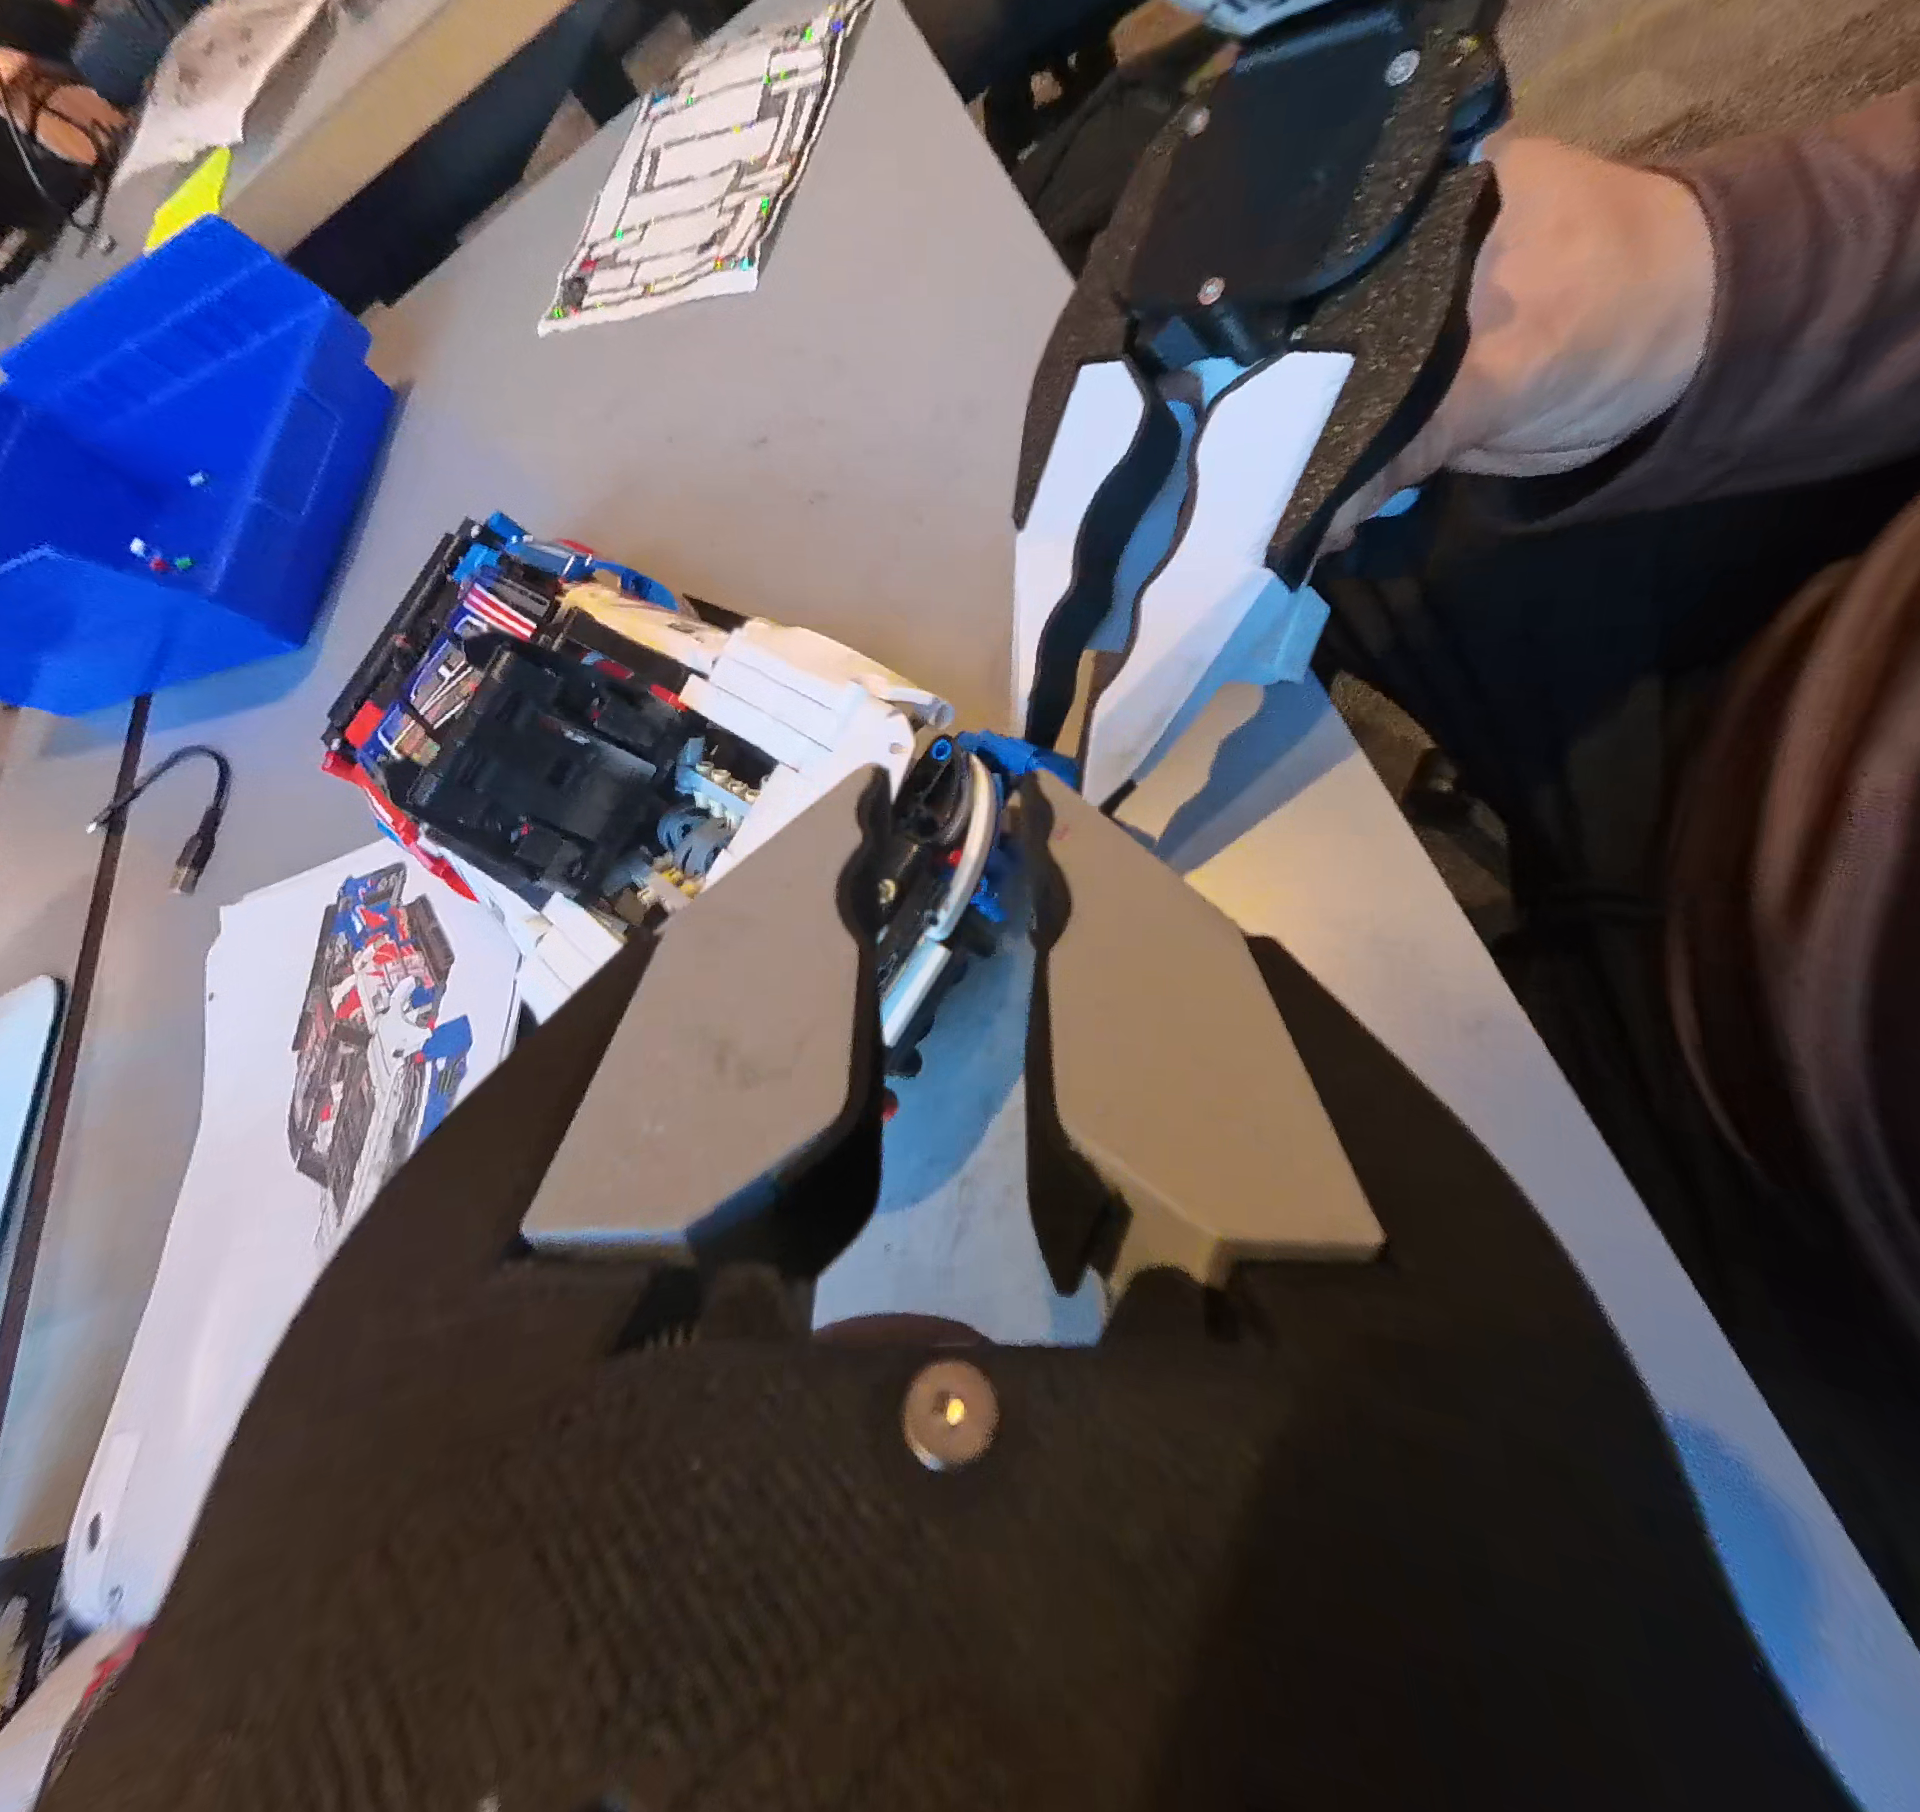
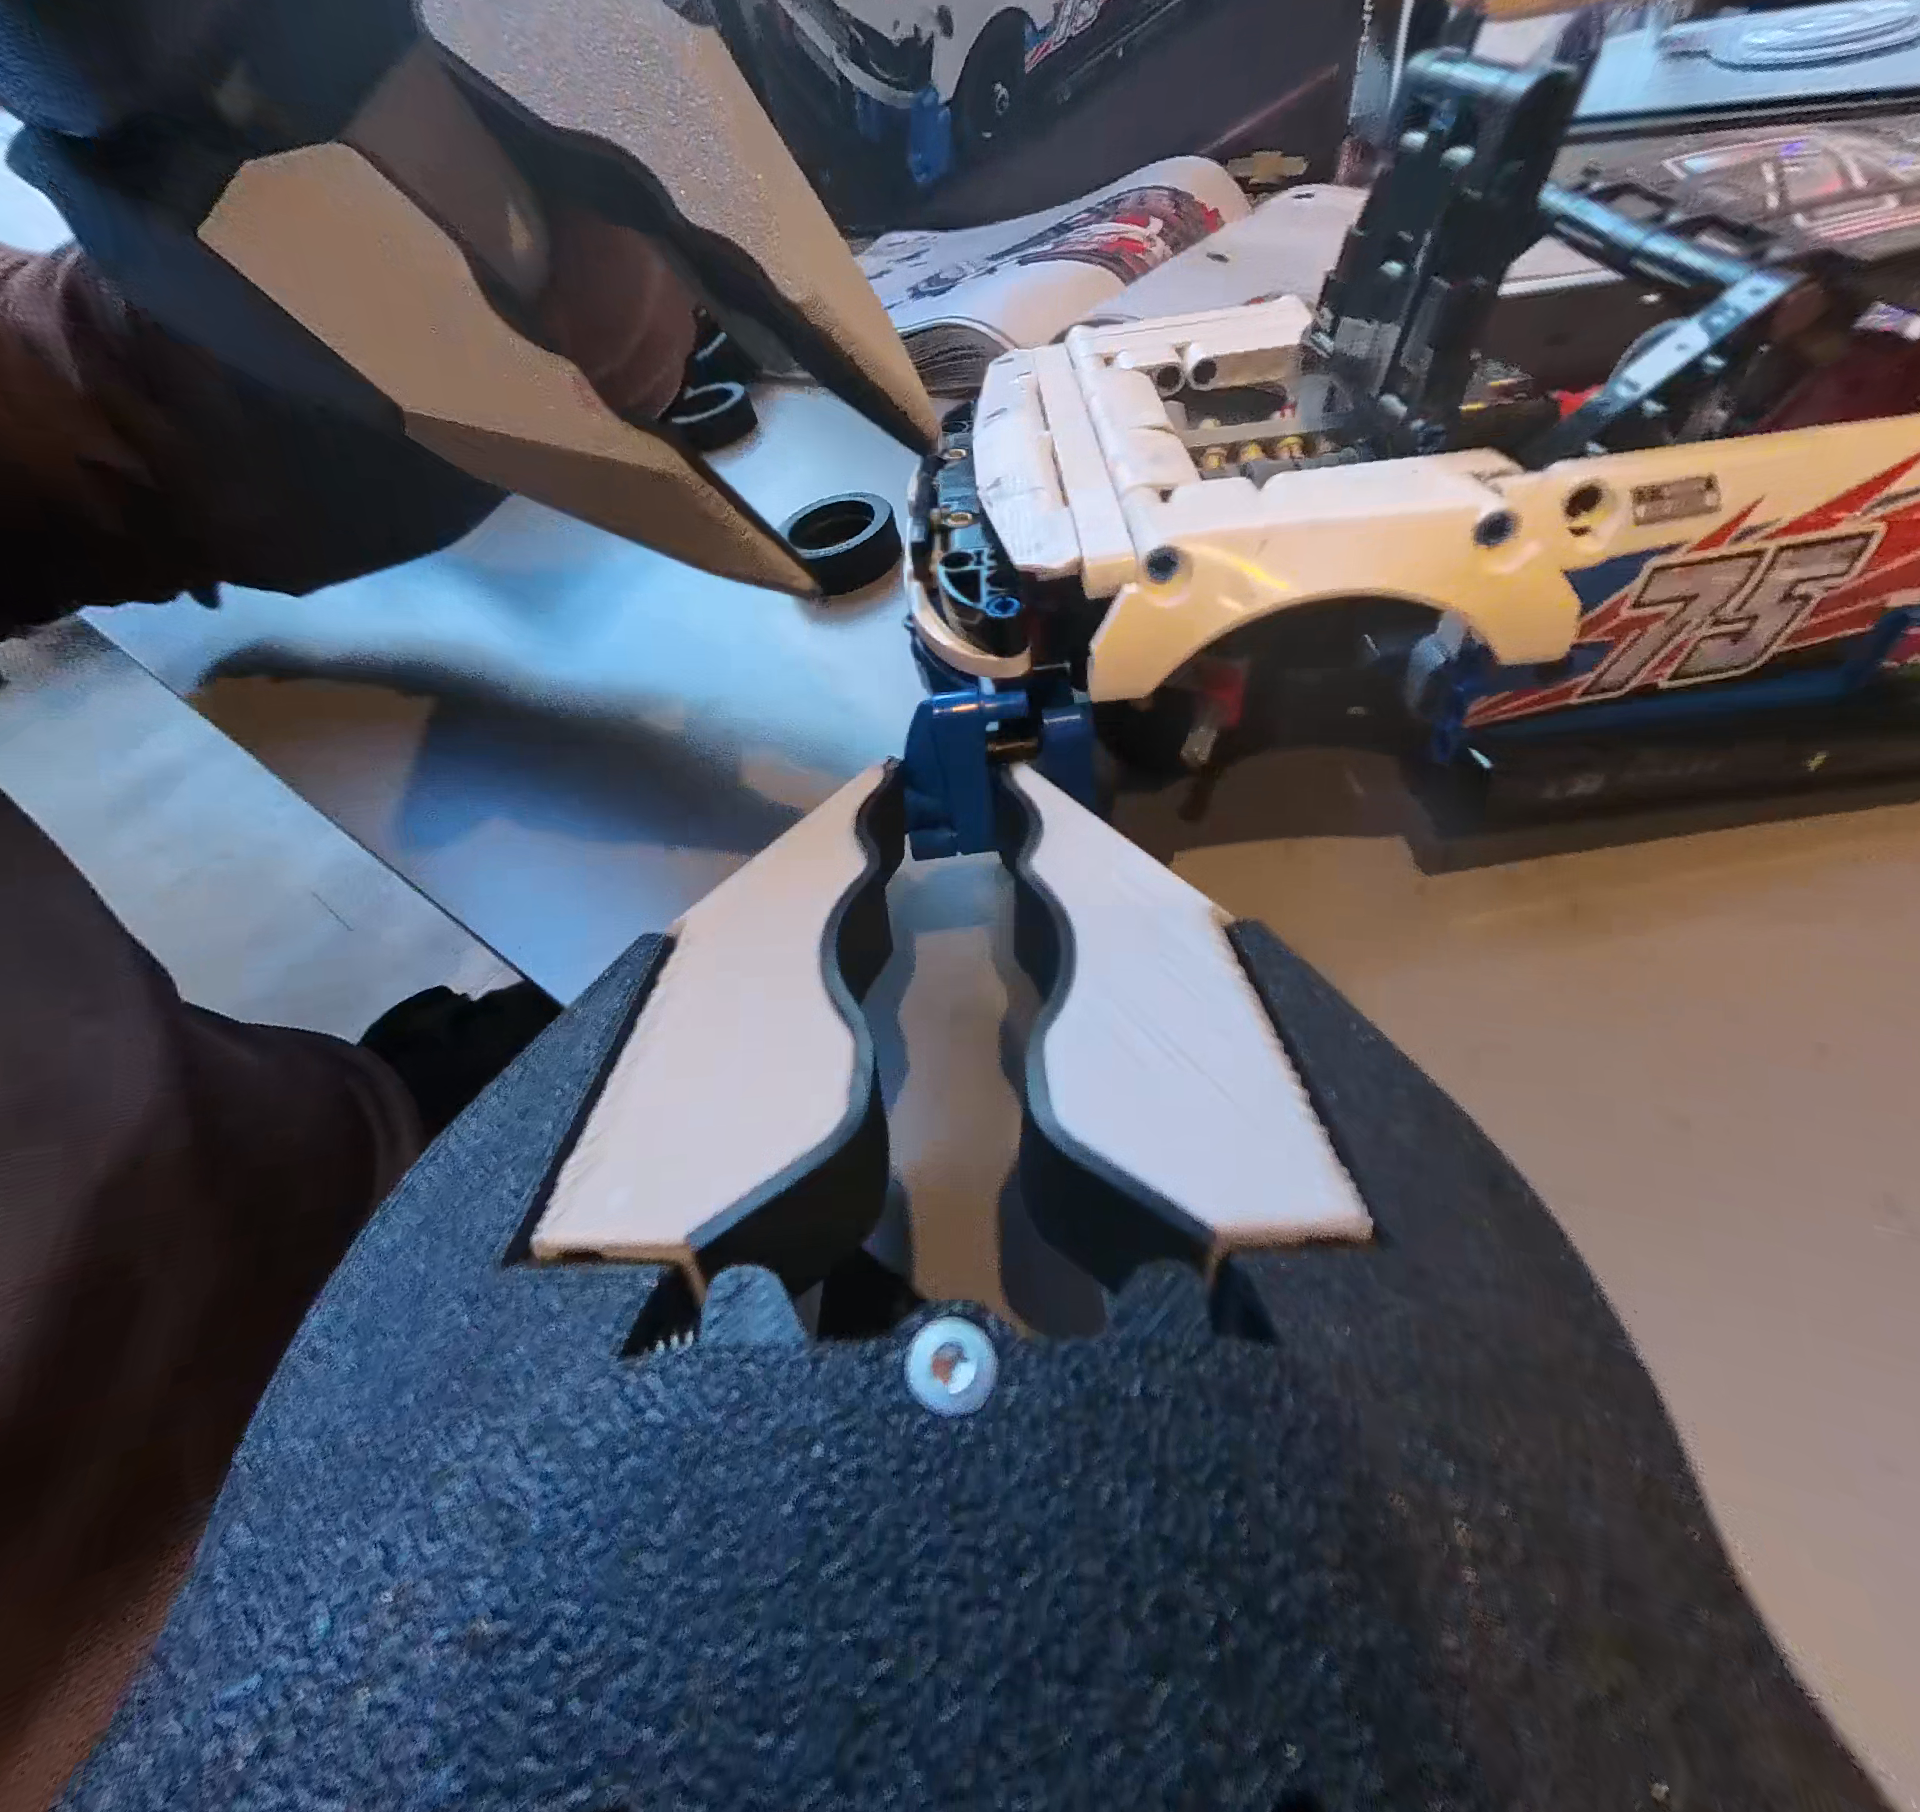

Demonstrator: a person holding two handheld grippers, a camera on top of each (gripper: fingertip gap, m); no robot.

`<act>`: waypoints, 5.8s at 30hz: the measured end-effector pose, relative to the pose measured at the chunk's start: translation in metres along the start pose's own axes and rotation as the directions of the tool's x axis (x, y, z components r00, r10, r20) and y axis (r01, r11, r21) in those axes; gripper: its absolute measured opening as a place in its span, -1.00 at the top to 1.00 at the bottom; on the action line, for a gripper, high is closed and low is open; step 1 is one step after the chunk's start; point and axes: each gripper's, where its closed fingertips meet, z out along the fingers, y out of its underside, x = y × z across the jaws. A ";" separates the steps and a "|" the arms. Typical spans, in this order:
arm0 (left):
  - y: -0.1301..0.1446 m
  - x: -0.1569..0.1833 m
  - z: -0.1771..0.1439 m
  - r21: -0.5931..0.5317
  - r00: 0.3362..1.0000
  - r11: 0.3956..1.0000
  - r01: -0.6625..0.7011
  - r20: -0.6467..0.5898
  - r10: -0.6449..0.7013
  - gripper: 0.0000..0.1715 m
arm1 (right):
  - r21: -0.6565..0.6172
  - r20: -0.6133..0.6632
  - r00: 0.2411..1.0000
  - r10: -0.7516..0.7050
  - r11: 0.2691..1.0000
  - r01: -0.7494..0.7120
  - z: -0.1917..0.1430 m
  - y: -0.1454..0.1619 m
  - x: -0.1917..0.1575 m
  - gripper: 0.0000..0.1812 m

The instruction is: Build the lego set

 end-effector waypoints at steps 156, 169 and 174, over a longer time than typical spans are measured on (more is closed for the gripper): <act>0.022 0.012 0.045 0.142 0.545 0.696 0.704 0.521 -0.657 0.95 | -0.184 0.624 0.707 -0.333 0.817 0.547 -0.010 0.005 0.025 0.94; 0.024 0.012 0.047 0.123 0.547 0.712 0.691 0.556 -0.626 0.95 | -0.235 0.627 0.735 -0.259 0.836 0.496 -0.010 0.006 0.027 0.96; 0.024 0.011 0.047 0.078 0.561 0.730 0.679 0.585 -0.585 0.95 | -0.247 0.627 0.741 -0.239 0.842 0.480 -0.010 0.006 0.027 0.97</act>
